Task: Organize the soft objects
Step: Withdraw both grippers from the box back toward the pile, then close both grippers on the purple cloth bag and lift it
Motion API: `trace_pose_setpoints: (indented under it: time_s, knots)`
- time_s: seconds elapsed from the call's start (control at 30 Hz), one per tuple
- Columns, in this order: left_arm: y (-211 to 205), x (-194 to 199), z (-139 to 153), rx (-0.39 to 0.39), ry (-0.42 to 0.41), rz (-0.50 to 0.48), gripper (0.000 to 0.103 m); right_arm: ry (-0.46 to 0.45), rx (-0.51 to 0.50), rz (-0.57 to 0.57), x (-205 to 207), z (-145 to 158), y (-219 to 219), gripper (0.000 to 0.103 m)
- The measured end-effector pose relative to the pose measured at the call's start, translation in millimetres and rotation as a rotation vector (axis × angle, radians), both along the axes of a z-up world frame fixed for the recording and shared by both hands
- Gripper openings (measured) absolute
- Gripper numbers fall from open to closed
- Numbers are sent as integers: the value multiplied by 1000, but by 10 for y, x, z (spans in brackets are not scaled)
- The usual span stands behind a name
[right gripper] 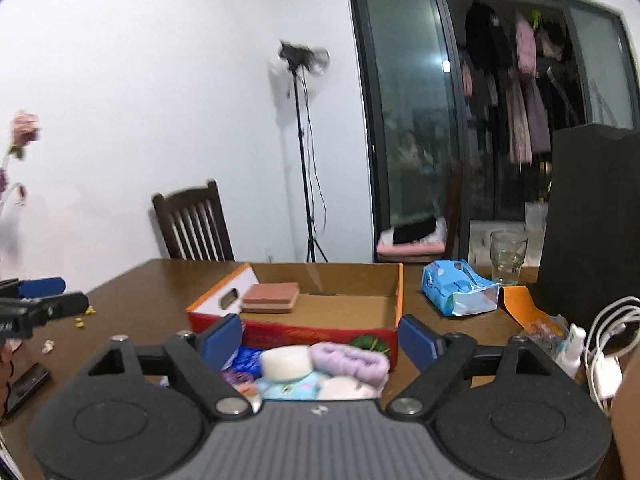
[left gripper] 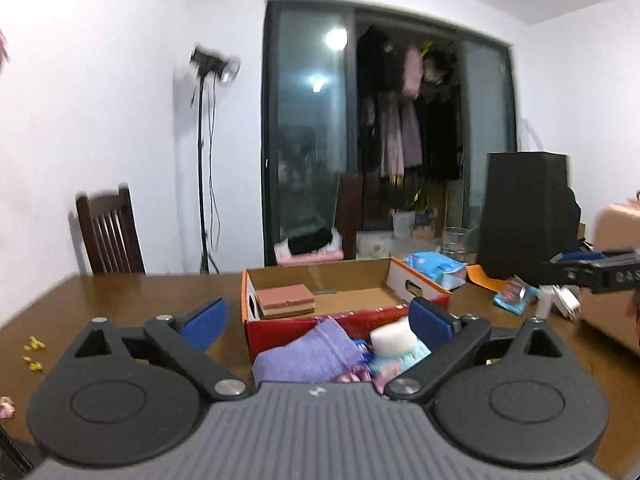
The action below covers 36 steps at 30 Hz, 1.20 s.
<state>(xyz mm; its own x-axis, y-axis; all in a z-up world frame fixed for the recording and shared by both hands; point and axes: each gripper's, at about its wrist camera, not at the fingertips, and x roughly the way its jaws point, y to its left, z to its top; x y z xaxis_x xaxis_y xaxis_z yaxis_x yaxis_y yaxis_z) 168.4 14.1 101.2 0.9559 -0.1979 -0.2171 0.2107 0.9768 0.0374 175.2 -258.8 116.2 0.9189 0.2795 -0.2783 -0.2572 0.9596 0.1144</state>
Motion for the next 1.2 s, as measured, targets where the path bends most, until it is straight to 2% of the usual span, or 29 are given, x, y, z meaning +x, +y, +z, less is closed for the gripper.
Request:
trace_pose_setpoints:
  time_s: [0.13,0.27,0.37,0.53,0.7,0.8,0.9,0.97,1.1,1.2]
  knots:
    - [-104,-633,-288,9,-49,17,103,-74,-3,-32,-586,-247,199,89]
    - [-107,-985,-644,-34,28,25,103,-90,43,-48,-1098,-576,347,97]
    - [-170,-973,-828,-25,101,7,103,-42,69,-44,-1208,-816,412,98]
    - [-217,-892,-904,-16,105,8,103,-3,66,-71,-1143,-963,456,98]
    - [-166,-814,-1041,-32,159,16,103,9,97,-80,-1087,-1065,430,98]
    - [-98,-704,-1070,-48,174,31,103,16,112,-82,-1022,-1125,430,98]
    - [49,-480,-1007,-103,175,44,103,55,140,-66,-868,-1137,421,98]
    - [180,-237,-940,-146,182,66,103,60,157,-37,-714,-1101,432,97]
    - [464,382,-799,-219,202,111,103,43,108,19,-287,-914,569,93]
    - [638,968,-795,-285,267,96,98,45,93,74,209,-764,776,90]
